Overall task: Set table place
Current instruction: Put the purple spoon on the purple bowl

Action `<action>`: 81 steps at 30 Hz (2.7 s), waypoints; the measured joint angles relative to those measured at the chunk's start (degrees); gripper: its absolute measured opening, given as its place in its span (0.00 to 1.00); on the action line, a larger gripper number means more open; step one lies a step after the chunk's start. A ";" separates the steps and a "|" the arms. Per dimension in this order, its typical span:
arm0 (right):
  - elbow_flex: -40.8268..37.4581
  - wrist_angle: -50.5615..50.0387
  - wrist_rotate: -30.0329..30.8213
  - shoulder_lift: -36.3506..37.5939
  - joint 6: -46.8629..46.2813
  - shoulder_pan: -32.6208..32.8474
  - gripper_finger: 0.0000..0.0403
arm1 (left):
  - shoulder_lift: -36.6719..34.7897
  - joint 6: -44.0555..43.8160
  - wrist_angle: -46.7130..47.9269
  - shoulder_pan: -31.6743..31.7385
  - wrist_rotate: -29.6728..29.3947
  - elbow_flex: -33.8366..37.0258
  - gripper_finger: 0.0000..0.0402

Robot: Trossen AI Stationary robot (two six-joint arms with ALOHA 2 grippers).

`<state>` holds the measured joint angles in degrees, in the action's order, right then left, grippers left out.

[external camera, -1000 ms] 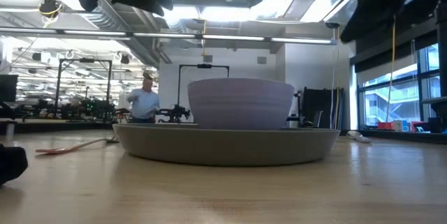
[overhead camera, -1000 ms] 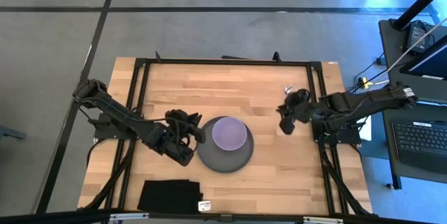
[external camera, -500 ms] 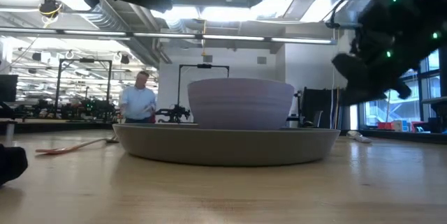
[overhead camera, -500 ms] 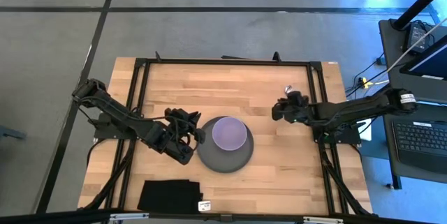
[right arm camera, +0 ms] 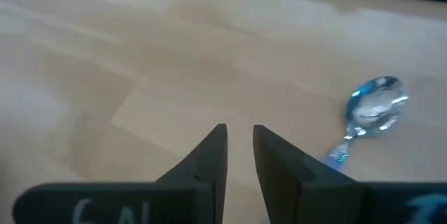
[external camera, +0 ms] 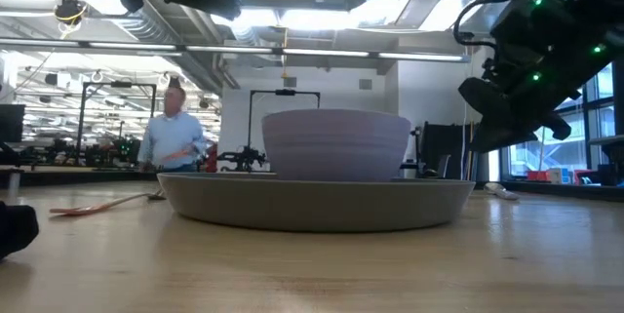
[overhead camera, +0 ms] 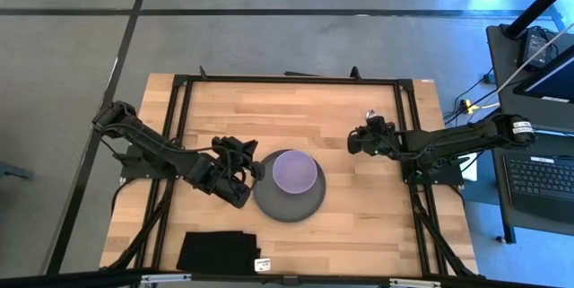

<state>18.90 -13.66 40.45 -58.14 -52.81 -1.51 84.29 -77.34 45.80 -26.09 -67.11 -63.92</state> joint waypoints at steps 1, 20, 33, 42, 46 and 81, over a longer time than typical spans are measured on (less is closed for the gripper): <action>0.00 0.47 -0.51 0.01 0.93 0.01 0.18 | 0.00 0.00 0.00 0.00 0.35 0.00 0.05; 0.00 2.02 -2.79 0.01 2.31 0.01 0.18 | 0.00 0.76 0.02 -0.24 0.63 0.00 0.00; 0.00 2.91 1.53 0.55 0.72 0.03 0.18 | 0.00 4.50 0.01 -0.21 0.63 0.00 0.05; 0.00 2.88 0.59 0.67 -2.31 0.03 0.31 | 0.00 4.52 0.01 -0.19 0.63 0.02 0.09; 0.00 2.88 0.41 0.66 -2.17 0.03 0.38 | 0.00 4.52 0.00 -0.17 0.63 0.02 0.10; 0.04 10.90 0.42 0.38 2.50 -0.68 0.42 | 0.00 4.48 -0.02 -0.18 2.25 0.02 0.01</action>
<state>18.94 -2.76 40.86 -57.76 -50.30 -2.19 84.29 -72.86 45.78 -26.27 -64.86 -63.90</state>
